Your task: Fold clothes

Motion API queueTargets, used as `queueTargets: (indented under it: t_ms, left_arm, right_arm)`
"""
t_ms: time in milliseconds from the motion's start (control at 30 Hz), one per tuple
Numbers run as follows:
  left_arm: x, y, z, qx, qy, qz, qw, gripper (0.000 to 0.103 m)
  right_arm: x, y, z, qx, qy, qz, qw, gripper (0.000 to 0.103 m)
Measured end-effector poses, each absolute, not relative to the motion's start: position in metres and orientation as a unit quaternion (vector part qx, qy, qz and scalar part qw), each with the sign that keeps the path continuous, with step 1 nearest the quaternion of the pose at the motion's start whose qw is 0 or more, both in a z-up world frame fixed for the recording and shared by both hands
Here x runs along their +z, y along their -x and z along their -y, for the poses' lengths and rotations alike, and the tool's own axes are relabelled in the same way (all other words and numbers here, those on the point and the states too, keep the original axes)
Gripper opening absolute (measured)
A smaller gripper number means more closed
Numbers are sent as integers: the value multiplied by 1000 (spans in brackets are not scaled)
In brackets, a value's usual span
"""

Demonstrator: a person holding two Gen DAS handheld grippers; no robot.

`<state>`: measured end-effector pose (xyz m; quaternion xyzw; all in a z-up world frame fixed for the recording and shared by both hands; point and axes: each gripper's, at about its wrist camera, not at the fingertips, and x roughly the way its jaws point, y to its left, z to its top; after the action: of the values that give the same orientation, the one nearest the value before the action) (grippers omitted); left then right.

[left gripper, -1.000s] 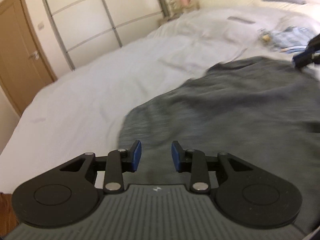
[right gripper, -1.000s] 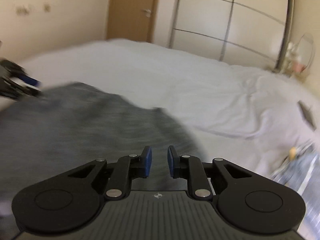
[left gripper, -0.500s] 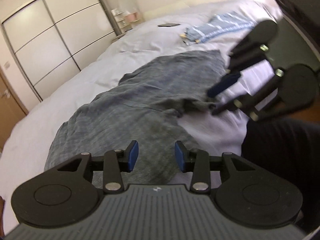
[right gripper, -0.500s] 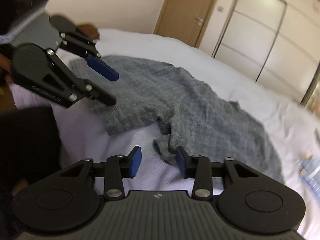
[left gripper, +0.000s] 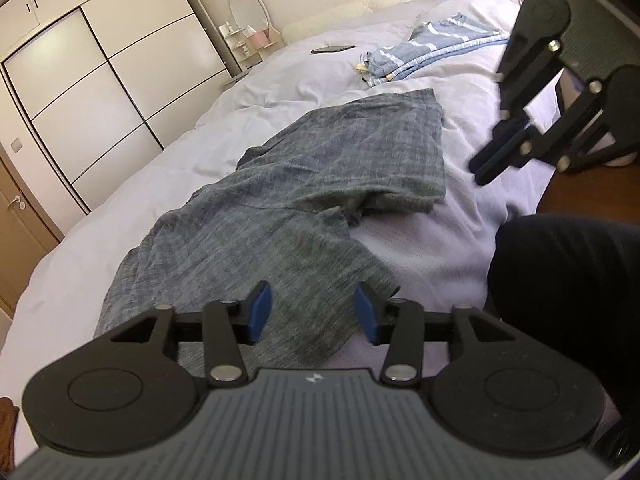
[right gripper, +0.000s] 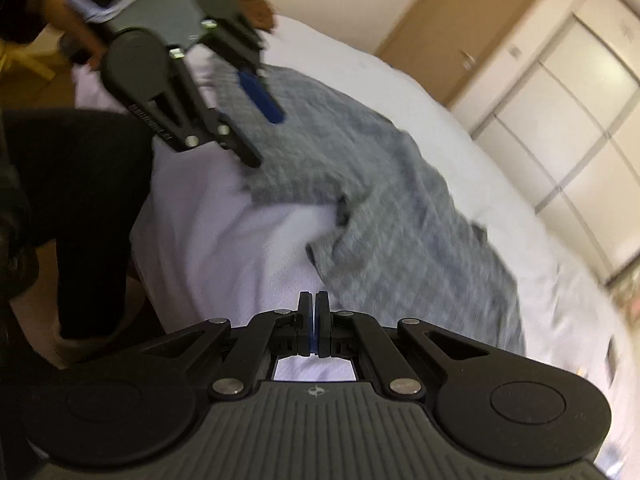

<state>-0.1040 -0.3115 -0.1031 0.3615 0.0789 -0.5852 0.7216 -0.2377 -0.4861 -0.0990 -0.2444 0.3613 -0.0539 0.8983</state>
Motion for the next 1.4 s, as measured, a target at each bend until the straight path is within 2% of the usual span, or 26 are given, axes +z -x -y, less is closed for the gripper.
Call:
queueTargets:
  t_ms: [33, 67, 167, 200, 333, 367, 400, 433, 600, 867, 900, 967, 1000, 1100, 1200, 1300, 1400]
  left_arm:
    - [-104, 106, 314, -589, -360, -80, 720, 47]
    - [-105, 108, 316, -590, -359, -82, 719, 47]
    - [-113, 110, 326, -587, -361, -94, 718, 44]
    - [-116, 110, 329, -586, -366, -94, 717, 40]
    - [-118, 113, 333, -586, -377, -85, 712, 16]
    - [-115, 112, 332, -587, -374, -86, 713, 16]
    - [-112, 111, 329, -590, -366, -88, 714, 15]
    - [-108, 109, 326, -596, -355, -91, 715, 15]
    - [-102, 104, 317, -625, -326, -119, 699, 17]
    - [-104, 117, 304, -619, -329, -122, 702, 20]
    - [-102, 115, 302, -611, -321, -122, 714, 20]
    - [-96, 109, 302, -593, -301, -127, 736, 23]
    - [-94, 105, 305, -584, -295, -130, 745, 25]
    - [-97, 92, 317, -575, -269, -153, 757, 26]
    - [-116, 87, 335, -584, -291, -205, 729, 27]
    - [-120, 97, 329, -588, -307, -200, 721, 26]
    - [-106, 100, 309, -585, -288, -196, 732, 27]
  right_arm:
    - [-99, 237, 489, -61, 230, -362, 901, 1]
    - [-98, 233, 490, -68, 205, -357, 909, 13]
    - [-94, 228, 491, -78, 124, -327, 934, 33]
    - [-94, 223, 492, -86, 105, -323, 937, 35]
    - [-97, 205, 501, -118, 57, -320, 938, 35]
    - [-98, 202, 503, -124, 51, -323, 937, 34]
    - [-100, 200, 503, -126, 60, -327, 935, 28]
    - [-101, 198, 502, -127, 69, -330, 933, 2]
    - [-109, 203, 479, -72, 180, -363, 911, 1]
    - [-109, 217, 479, -63, 139, -381, 912, 0]
    - [-105, 220, 481, -71, 120, -376, 916, 1]
    - [-95, 225, 487, -91, 80, -364, 924, 17]
    - [-90, 229, 491, -103, 55, -354, 928, 20]
    - [-79, 237, 500, -132, 1, -334, 933, 23]
    - [-76, 242, 505, -146, -28, -325, 934, 23]
    - [-72, 246, 508, -157, -43, -321, 933, 25]
    - [-64, 256, 508, -177, -49, -316, 931, 39]
